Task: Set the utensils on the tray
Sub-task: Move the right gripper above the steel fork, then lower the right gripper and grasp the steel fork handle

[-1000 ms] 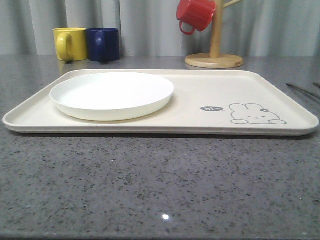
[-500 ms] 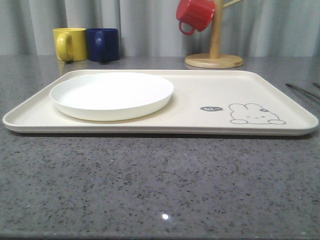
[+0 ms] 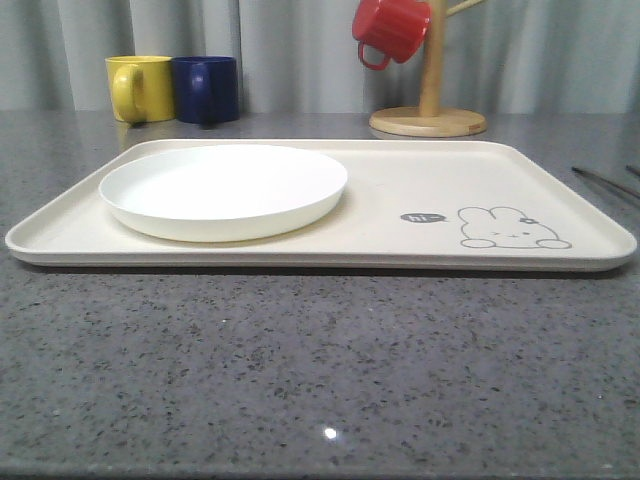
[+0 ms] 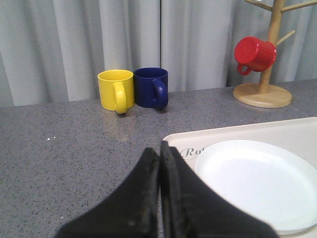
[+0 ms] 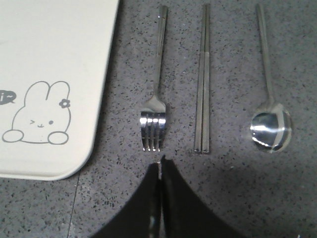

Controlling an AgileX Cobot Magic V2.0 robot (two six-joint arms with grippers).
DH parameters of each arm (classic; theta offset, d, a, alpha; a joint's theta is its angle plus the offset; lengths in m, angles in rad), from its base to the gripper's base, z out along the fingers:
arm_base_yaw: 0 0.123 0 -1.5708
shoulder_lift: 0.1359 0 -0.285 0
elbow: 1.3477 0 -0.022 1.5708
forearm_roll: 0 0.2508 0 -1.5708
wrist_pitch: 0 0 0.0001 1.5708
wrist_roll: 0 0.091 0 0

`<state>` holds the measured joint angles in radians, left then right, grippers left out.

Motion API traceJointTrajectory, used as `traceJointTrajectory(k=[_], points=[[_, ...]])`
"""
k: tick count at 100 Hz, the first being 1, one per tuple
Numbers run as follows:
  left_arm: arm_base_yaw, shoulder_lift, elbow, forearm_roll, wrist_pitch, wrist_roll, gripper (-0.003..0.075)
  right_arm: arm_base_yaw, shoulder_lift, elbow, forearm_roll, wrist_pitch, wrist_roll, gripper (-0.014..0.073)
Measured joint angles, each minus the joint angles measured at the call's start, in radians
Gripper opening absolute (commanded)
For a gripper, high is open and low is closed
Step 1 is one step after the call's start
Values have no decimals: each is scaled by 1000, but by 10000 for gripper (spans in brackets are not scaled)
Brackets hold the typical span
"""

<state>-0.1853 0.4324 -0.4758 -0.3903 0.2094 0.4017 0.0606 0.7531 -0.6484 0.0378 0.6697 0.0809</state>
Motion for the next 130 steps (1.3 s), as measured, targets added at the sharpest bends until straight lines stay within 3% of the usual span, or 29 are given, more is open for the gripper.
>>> traceJointTrajectory(k=[13, 22, 49, 104, 130], points=[[0, 0, 0, 0, 0, 0, -18, 0, 0, 0, 5, 2, 0, 349], [0, 0, 0, 0, 0, 0, -18, 0, 0, 0, 11, 14, 0, 418], [0, 0, 0, 0, 0, 0, -18, 0, 47, -56, 23, 39, 0, 414], [0, 0, 0, 0, 0, 0, -18, 24, 525, -370, 30, 60, -50, 414], [0, 0, 0, 0, 0, 1, -18, 24, 657, -405, 28, 54, -53, 414]])
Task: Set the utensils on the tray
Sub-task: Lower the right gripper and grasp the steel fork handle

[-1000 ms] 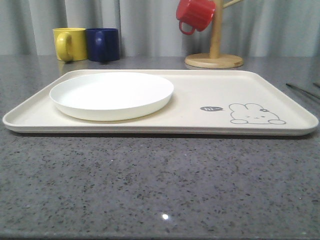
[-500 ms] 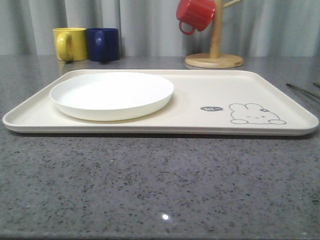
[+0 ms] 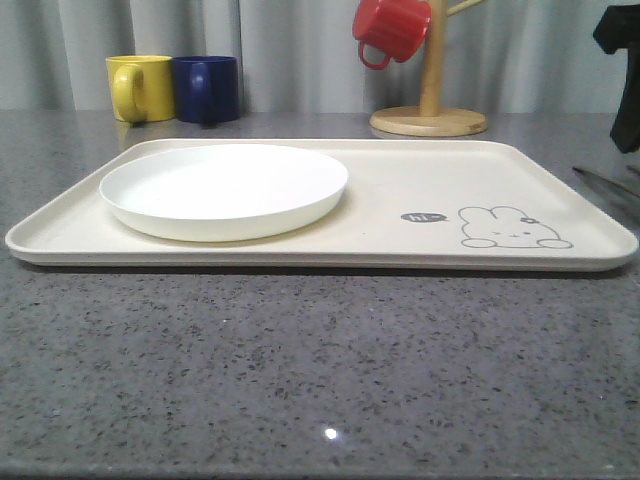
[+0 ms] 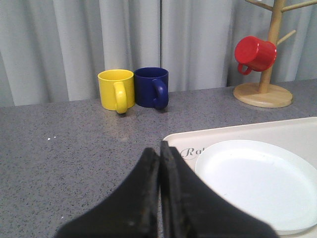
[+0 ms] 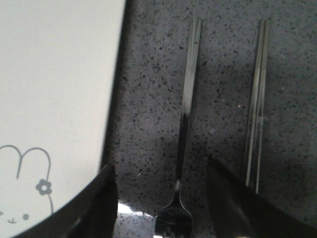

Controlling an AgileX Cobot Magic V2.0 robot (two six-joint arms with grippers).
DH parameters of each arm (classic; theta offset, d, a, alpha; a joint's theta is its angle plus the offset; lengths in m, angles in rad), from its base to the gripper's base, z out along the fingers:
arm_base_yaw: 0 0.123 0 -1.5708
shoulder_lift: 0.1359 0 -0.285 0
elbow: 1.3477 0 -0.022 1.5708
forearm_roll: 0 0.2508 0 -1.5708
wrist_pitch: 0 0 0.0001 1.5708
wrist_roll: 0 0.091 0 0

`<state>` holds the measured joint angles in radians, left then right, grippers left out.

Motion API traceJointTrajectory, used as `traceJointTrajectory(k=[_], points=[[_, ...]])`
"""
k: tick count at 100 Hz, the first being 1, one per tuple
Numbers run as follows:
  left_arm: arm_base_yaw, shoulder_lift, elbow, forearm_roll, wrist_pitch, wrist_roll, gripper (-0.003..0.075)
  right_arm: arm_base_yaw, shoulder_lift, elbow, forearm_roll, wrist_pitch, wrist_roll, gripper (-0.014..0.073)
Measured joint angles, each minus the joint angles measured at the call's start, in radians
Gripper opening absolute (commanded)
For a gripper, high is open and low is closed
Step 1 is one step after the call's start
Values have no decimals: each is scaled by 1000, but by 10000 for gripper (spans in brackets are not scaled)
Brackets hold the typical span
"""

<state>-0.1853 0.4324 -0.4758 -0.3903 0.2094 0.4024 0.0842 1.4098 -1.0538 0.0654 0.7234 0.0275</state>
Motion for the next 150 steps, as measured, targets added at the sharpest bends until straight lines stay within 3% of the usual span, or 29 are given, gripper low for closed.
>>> traceJointTrajectory(k=[97, 135, 150], points=[[0, 0, 2, 0, 0, 0, -18, 1, 140, -3, -33, -21, -2, 403], [0, 0, 4, 0, 0, 0, -18, 1, 146, -7, -33, -35, -2, 31], [0, 0, 4, 0, 0, 0, -18, 1, 147, -16, -33, -20, -2, -15]])
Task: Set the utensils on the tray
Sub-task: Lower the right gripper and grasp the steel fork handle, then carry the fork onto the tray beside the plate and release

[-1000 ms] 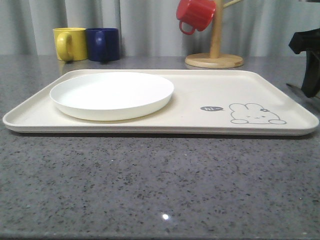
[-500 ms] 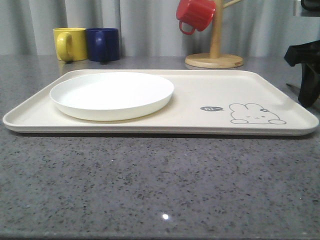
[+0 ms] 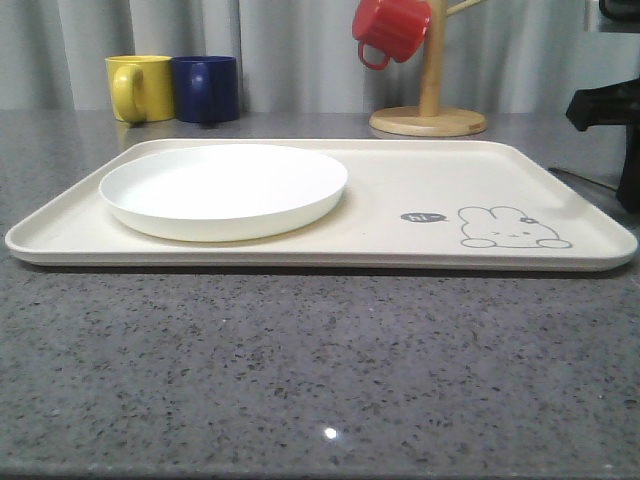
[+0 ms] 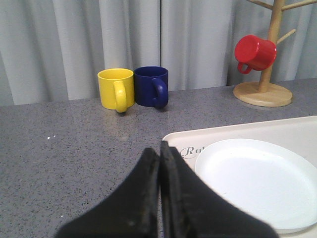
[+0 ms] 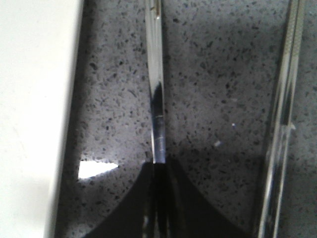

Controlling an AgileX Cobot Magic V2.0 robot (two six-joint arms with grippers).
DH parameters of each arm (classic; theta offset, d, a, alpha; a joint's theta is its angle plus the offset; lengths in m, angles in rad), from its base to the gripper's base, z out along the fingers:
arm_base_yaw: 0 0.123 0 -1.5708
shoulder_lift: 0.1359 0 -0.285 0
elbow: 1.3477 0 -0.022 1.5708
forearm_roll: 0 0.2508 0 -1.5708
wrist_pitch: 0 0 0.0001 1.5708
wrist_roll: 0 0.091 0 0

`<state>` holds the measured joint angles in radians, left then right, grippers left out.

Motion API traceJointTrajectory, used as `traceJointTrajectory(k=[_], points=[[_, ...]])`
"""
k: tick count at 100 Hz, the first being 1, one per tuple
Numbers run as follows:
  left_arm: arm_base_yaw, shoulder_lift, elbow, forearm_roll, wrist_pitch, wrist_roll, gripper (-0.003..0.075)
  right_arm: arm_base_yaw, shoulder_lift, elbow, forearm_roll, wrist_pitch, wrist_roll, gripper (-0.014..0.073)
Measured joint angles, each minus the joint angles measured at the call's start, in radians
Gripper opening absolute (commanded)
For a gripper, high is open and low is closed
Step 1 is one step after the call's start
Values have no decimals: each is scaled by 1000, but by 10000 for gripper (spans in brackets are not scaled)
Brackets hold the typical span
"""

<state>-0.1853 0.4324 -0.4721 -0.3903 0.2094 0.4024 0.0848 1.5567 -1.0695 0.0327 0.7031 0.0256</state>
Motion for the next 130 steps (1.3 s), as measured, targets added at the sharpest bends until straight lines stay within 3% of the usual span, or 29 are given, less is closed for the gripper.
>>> traceJointTrajectory(k=[35, 58, 94, 130], points=[[0, 0, 0, 0, 0, 0, -18, 6, -67, -94, 55, 93, 24, -15], [0, 0, 0, 0, 0, 0, -18, 99, -131, -98, 86, 95, 128, -15], [0, 0, 0, 0, 0, 0, -18, 301, -108, -98, 76, -49, 348, -18], [0, 0, 0, 0, 0, 0, -18, 384, 33, -98, 69, -127, 432, -18]])
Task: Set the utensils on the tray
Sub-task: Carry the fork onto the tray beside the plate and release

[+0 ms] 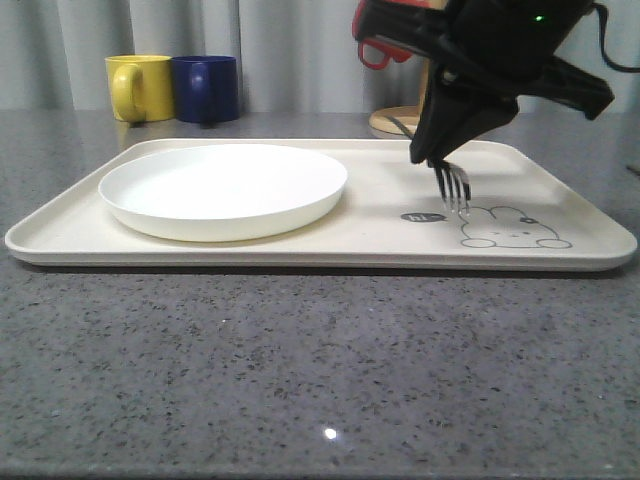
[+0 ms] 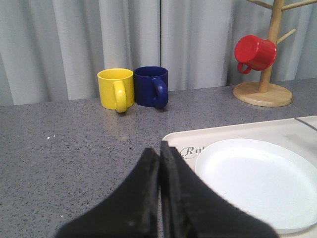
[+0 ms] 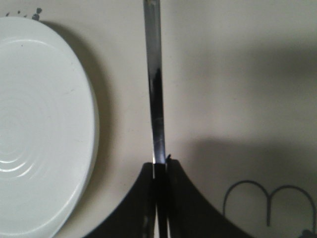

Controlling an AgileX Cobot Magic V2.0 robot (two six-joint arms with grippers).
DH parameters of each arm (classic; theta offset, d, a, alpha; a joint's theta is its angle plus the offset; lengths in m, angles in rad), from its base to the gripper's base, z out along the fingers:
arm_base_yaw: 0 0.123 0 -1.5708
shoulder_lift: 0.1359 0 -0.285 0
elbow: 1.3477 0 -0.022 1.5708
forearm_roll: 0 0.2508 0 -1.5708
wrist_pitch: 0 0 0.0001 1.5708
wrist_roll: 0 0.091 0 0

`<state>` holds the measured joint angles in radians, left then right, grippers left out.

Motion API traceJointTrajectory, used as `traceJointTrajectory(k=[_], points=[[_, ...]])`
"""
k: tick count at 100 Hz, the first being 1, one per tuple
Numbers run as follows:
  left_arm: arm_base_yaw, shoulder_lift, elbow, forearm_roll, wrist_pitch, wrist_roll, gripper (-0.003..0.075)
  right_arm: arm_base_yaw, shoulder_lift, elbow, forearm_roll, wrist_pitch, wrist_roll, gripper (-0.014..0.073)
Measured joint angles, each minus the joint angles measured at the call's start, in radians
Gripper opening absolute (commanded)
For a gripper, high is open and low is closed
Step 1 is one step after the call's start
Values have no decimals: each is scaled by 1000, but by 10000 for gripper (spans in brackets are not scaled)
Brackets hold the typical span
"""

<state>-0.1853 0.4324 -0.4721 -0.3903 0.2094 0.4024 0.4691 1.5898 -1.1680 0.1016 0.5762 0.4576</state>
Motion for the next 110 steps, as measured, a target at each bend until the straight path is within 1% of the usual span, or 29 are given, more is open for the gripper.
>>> traceJointTrajectory(k=[18, 61, 66, 73, 84, 92, 102, 110], points=[[0, 0, 0, 0, 0, 0, -18, 11, 39, 0, 0, -30, 20, -18], [0, 0, 0, 0, 0, 0, -18, 11, 70, 0, -1, -34, 25, -6], [0, 0, 0, 0, 0, 0, -18, 11, 70, 0, -1, -34, 25, 16], [0, 0, 0, 0, 0, 0, -18, 11, 70, 0, -1, -34, 25, 69], [0, 0, 0, 0, 0, 0, -18, 11, 70, 0, -1, -32, 26, 185], [0, 0, 0, 0, 0, 0, -18, 11, 70, 0, -1, -32, 26, 247], [0, 0, 0, 0, 0, 0, -18, 11, 70, 0, -1, -32, 26, 293], [0, 0, 0, 0, 0, 0, -18, 11, 70, 0, -1, -32, 26, 300]])
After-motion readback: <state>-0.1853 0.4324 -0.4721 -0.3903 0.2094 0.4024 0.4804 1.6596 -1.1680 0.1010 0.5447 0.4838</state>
